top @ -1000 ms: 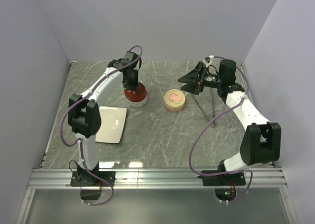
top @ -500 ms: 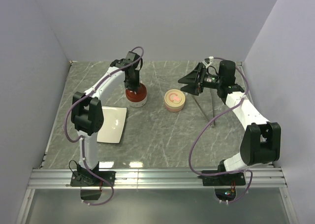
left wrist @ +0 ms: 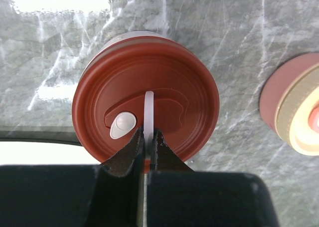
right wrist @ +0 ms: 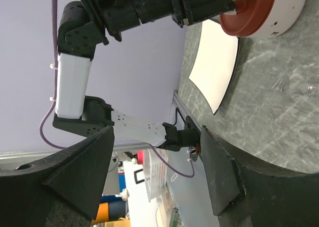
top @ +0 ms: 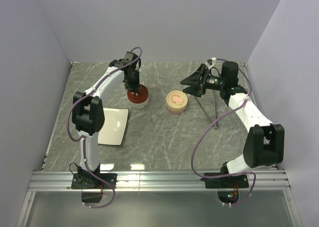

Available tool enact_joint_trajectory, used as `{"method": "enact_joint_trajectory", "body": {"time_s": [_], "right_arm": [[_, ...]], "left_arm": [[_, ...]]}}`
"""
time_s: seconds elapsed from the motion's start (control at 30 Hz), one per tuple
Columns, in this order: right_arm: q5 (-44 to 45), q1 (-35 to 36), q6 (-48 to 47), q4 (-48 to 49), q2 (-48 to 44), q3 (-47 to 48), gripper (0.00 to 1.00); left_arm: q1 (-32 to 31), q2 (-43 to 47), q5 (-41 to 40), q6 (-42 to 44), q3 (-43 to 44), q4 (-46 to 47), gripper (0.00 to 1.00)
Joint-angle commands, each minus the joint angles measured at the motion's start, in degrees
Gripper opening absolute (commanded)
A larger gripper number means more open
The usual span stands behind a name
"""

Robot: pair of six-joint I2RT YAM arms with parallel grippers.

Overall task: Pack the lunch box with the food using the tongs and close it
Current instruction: Move the lunch box

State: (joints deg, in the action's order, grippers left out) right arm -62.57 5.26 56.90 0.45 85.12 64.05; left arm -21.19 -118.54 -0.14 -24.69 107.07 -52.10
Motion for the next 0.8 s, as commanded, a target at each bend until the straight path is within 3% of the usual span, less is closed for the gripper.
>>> {"method": "enact_joint_trajectory", "body": {"time_s": [0.0,0.77], "right_arm": [[0.08,0.28,-0.92,1.66,-3.21,-0.42,0.77],[0.25,-0.07,-4.96,-1.76,-4.88,0.72,0.77]], "left_arm": [[0.54,-0.64,4.09,0.43,-2.12,-0.82,0.0],[-10.54,2.97,8.05,3.42,-13.55,3.05,0.0]]}}
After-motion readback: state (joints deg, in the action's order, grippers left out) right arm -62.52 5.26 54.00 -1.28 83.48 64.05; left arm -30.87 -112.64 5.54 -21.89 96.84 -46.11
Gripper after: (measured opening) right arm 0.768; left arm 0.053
